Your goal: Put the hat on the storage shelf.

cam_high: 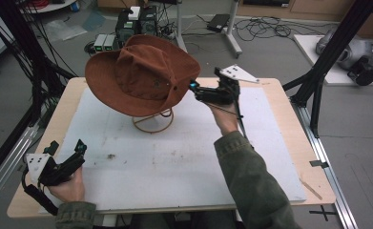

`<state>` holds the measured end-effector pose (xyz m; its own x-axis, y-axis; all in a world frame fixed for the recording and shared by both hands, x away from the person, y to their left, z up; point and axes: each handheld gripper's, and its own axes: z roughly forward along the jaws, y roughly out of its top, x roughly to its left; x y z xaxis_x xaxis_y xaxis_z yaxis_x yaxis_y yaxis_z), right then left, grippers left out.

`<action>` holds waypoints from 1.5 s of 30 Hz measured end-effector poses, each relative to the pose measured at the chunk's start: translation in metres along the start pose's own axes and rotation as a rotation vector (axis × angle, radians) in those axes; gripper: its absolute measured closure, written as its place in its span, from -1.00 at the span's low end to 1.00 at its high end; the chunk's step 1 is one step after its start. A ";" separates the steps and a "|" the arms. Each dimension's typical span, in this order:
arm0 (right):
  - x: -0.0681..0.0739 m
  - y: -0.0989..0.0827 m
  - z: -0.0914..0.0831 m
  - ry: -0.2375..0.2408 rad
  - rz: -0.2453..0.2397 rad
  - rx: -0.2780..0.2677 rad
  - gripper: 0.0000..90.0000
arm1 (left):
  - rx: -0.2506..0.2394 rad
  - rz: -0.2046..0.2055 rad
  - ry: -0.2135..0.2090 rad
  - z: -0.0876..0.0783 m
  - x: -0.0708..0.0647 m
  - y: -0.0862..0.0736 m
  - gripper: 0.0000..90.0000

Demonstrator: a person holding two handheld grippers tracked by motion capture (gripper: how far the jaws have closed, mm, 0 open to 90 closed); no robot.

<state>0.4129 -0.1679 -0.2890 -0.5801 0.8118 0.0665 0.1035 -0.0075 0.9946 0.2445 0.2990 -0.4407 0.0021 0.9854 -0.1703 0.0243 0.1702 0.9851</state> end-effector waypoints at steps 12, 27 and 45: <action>-0.057 -0.005 -0.100 -0.266 -0.018 -0.029 -0.98 | -0.009 -0.013 0.008 0.000 -0.001 0.001 -0.70; -0.064 -0.091 -0.176 -0.477 0.008 -0.006 -0.94 | -0.013 0.004 0.013 -0.001 -0.004 0.002 -0.70; -0.067 -0.141 -0.196 -0.541 0.040 -0.003 -0.91 | -0.011 0.008 0.011 -0.001 -0.005 0.002 -0.70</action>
<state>0.2788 -0.3351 -0.4186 -0.0771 0.9955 0.0549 0.1141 -0.0459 0.9924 0.2438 0.2941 -0.4383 -0.0085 0.9867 -0.1625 0.0137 0.1626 0.9866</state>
